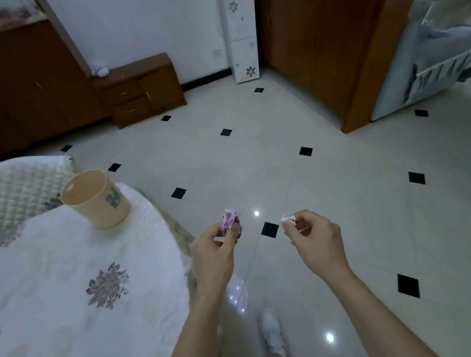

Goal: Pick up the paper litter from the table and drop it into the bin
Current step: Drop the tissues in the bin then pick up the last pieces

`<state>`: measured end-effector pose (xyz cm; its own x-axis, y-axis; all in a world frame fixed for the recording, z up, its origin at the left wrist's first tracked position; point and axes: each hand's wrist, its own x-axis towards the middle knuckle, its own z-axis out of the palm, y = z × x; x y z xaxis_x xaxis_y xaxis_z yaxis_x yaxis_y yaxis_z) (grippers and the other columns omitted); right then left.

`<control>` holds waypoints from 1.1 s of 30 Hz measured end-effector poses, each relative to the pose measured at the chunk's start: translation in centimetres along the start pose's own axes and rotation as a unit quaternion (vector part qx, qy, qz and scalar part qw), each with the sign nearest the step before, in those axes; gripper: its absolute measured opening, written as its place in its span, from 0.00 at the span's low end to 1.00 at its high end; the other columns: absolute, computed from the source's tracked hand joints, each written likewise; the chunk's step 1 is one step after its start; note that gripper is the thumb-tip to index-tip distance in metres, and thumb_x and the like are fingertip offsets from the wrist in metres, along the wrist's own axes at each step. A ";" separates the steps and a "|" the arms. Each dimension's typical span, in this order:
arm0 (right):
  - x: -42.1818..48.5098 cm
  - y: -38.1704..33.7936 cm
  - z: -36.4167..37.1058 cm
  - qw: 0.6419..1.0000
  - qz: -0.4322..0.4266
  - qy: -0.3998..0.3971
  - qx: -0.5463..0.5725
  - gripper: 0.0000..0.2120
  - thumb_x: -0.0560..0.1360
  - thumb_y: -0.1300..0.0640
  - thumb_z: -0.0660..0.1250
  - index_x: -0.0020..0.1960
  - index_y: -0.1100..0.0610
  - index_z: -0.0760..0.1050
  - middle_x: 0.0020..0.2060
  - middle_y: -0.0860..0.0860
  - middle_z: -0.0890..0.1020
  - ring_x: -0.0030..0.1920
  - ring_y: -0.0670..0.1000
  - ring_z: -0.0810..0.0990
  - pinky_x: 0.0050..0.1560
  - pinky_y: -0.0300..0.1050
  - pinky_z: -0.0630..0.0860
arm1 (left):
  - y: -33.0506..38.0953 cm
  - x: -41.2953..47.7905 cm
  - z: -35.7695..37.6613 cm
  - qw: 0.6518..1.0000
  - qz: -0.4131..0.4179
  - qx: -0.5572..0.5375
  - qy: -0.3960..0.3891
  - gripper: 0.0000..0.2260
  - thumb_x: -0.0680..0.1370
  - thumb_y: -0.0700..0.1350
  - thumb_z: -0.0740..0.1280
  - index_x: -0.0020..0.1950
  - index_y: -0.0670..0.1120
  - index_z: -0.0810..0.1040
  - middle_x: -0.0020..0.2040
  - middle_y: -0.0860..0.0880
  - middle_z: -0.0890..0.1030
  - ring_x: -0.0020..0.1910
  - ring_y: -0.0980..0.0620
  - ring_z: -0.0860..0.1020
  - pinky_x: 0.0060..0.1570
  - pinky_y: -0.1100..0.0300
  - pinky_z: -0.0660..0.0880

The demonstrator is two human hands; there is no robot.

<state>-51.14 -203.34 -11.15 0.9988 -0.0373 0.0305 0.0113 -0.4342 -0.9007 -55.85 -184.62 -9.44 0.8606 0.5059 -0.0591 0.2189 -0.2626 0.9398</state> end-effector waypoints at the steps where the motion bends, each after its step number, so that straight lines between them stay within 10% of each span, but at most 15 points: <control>1: 1.2 0.0 0.3 1.000 -0.002 -0.006 -0.004 0.08 0.73 0.46 0.69 0.38 0.48 0.79 0.32 0.42 0.83 0.34 0.42 0.81 0.39 0.43 0.78 | -0.1 1.1 0.5 1.000 -0.002 -0.006 0.002 0.10 0.76 0.54 0.69 0.35 0.55 0.80 0.30 0.55 0.79 0.28 0.57 0.72 0.31 0.64 0.69; 33: 47.5 -11.1 26.8 0.982 -0.021 -0.188 0.010 0.10 0.72 0.43 0.69 0.38 0.47 0.79 0.32 0.45 0.83 0.35 0.47 0.83 0.44 0.53 0.81 | 3.1 50.2 -0.5 0.986 -0.041 -0.022 0.159 0.11 0.77 0.47 0.69 0.36 0.46 0.80 0.26 0.54 0.72 0.25 0.56 0.64 0.26 0.67 0.60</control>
<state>-2.60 -176.14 -11.35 0.9440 0.3171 -0.0910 0.0501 -0.4105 -0.9105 -12.21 -159.65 -9.29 0.6510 0.7583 -0.0340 0.2554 -0.1766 0.9506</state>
